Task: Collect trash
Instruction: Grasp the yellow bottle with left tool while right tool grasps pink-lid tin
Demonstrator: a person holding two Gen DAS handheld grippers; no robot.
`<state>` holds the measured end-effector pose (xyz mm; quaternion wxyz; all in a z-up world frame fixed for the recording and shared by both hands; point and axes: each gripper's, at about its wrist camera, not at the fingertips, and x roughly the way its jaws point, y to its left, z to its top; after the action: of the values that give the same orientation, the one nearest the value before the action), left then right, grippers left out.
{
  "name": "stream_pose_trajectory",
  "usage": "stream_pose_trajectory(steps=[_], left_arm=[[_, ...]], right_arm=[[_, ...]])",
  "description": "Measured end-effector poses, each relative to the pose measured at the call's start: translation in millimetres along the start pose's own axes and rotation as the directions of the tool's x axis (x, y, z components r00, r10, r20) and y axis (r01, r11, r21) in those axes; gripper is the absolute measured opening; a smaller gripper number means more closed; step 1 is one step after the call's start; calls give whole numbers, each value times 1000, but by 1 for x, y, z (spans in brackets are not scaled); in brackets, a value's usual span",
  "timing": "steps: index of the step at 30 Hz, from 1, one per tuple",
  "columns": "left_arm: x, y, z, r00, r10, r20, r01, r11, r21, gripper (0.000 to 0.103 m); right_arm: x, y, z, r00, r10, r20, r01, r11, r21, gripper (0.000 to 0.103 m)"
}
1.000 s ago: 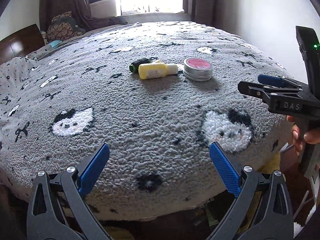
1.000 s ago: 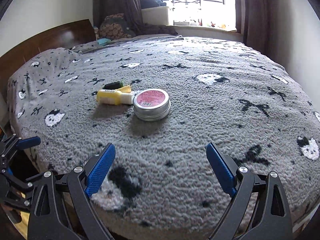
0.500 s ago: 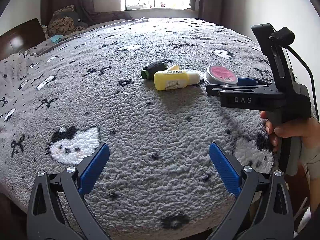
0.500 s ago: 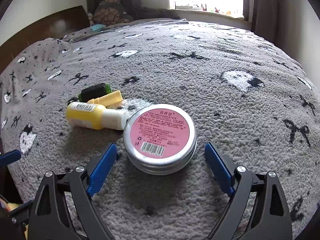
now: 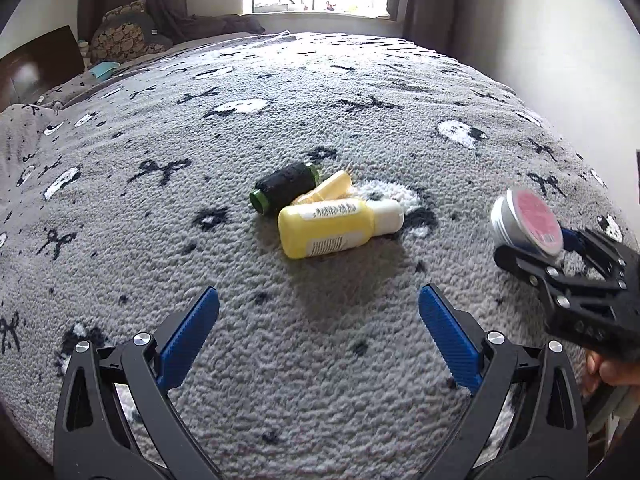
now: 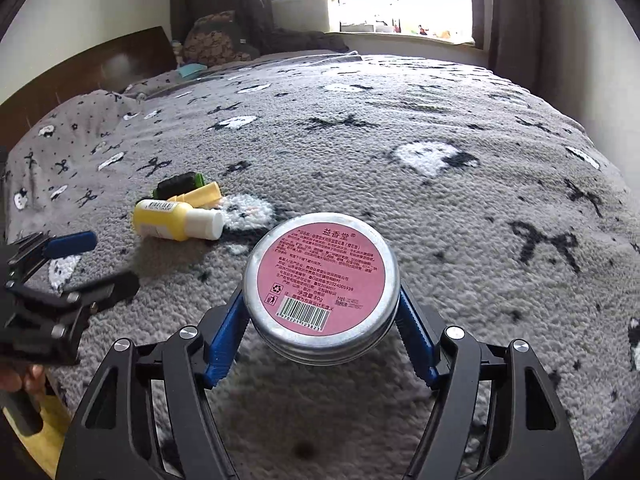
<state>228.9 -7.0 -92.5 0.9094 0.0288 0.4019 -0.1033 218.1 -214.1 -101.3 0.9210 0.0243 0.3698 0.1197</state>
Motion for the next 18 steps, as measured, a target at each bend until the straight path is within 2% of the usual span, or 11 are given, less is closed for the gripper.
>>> stream_pose_trajectory(steps=[4,11,13,16,18], left_arm=[[20,-10,18,1000,-24,-9,24,999,-23,95],[58,-19,34,998,24,-61,-27,999,-37,94],[62,-19,34,997,31,-68,-33,999,-30,92],[64,-15,36,997,33,-64,-35,998,-42,81],[62,-12,37,998,23,-63,-26,998,-51,81]], right_arm=[[-18,-20,-17,1000,1,16,-1,1000,24,71],[-49,-36,-30,999,3,49,-5,1000,25,71],[-54,-37,-31,998,7,57,-8,1000,20,71],[-58,-40,-34,998,11,60,-12,1000,25,71],[-60,-41,-36,998,16,59,-17,999,30,71]])
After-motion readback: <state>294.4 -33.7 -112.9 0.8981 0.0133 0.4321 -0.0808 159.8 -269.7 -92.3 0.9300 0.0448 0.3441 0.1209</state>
